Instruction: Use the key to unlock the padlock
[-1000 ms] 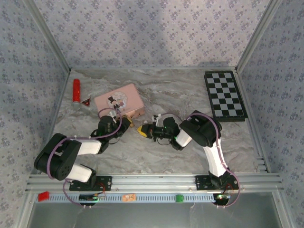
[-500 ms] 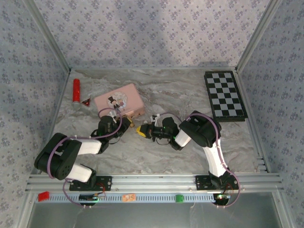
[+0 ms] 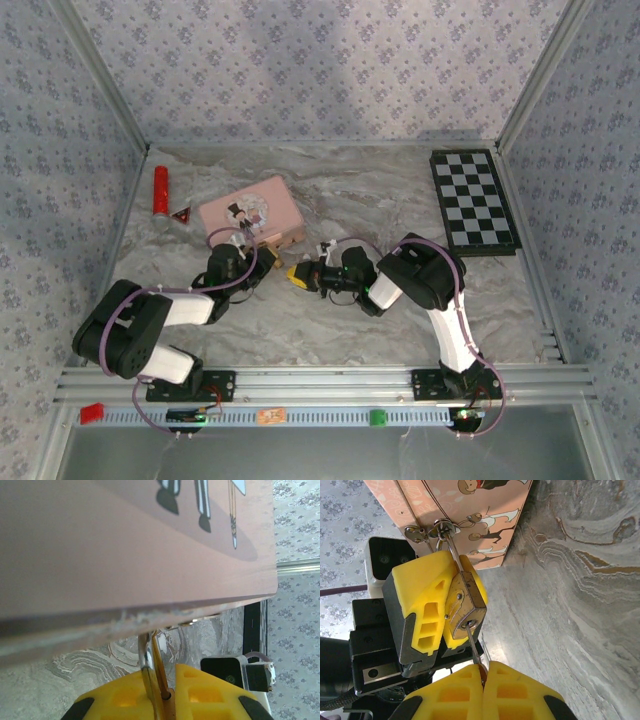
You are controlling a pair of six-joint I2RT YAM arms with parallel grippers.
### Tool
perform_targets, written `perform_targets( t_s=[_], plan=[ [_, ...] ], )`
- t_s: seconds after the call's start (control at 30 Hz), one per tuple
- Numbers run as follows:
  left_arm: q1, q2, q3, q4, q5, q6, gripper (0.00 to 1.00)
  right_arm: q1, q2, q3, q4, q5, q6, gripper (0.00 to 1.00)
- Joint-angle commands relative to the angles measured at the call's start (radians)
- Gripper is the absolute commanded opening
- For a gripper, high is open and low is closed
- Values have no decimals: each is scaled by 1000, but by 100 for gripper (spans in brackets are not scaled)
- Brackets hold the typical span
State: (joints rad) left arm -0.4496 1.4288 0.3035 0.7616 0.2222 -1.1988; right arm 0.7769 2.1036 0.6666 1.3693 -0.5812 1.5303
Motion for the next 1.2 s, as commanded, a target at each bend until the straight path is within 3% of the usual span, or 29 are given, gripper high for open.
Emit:
perform_targets(
  t_s=[0.0,1.17],
  plan=[
    [-24,6,3,100,106,-85,1,7,-13,4,26,3,6,0],
    [-33,-39,-19,116,91,-93,0,-2,-11,10,26,17,27,0]
  ],
)
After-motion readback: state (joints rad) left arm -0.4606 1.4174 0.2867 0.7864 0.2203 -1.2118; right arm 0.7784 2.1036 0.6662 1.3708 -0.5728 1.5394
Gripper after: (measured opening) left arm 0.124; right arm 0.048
